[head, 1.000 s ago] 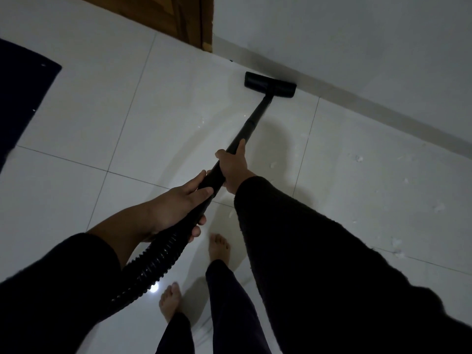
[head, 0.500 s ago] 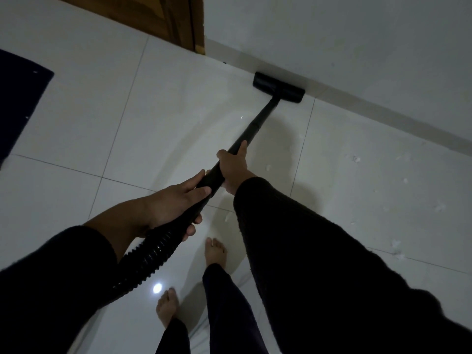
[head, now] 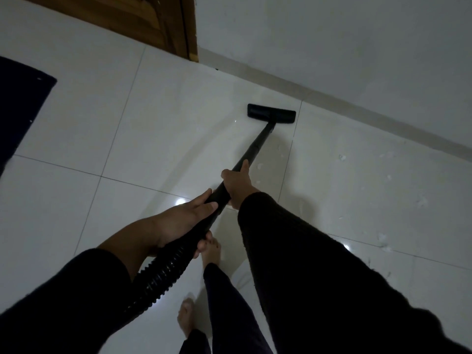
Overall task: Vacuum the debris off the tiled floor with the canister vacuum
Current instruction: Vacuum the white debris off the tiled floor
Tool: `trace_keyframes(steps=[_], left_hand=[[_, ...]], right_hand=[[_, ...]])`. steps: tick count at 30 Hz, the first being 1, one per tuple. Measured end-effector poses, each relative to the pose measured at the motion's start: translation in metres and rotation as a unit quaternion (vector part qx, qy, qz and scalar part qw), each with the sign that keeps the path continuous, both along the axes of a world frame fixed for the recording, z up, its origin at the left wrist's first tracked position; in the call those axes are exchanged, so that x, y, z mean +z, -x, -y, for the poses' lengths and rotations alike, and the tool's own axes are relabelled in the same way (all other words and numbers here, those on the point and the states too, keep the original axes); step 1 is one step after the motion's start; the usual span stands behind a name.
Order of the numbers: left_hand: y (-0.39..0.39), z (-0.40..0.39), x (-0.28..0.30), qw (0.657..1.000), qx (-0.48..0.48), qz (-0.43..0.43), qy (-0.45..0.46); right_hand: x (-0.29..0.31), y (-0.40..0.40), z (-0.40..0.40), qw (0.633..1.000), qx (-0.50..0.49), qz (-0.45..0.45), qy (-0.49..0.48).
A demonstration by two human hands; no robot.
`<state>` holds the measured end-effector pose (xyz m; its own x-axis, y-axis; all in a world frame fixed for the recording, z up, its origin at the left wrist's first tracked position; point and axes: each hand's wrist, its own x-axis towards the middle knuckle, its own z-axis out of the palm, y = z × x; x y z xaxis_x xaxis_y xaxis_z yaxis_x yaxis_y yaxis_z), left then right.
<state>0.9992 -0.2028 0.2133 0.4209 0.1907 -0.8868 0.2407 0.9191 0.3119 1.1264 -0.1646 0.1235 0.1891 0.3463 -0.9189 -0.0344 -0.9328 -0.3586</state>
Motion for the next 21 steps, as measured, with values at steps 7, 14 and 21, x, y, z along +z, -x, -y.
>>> trace_keyframes(steps=[7,14,21], left_hand=[[-0.007,0.027,0.006,1.000,-0.030,-0.007,-0.005],[-0.005,0.059,0.020,0.998,-0.055,-0.012,-0.026],[0.004,0.114,0.023,0.997,-0.065,-0.015,-0.027]], right_hand=[[0.006,-0.013,0.037,0.998,-0.049,-0.022,-0.035],[0.011,-0.011,0.075,0.993,-0.095,-0.047,-0.044],[0.020,-0.001,0.129,0.994,-0.088,-0.063,-0.025]])
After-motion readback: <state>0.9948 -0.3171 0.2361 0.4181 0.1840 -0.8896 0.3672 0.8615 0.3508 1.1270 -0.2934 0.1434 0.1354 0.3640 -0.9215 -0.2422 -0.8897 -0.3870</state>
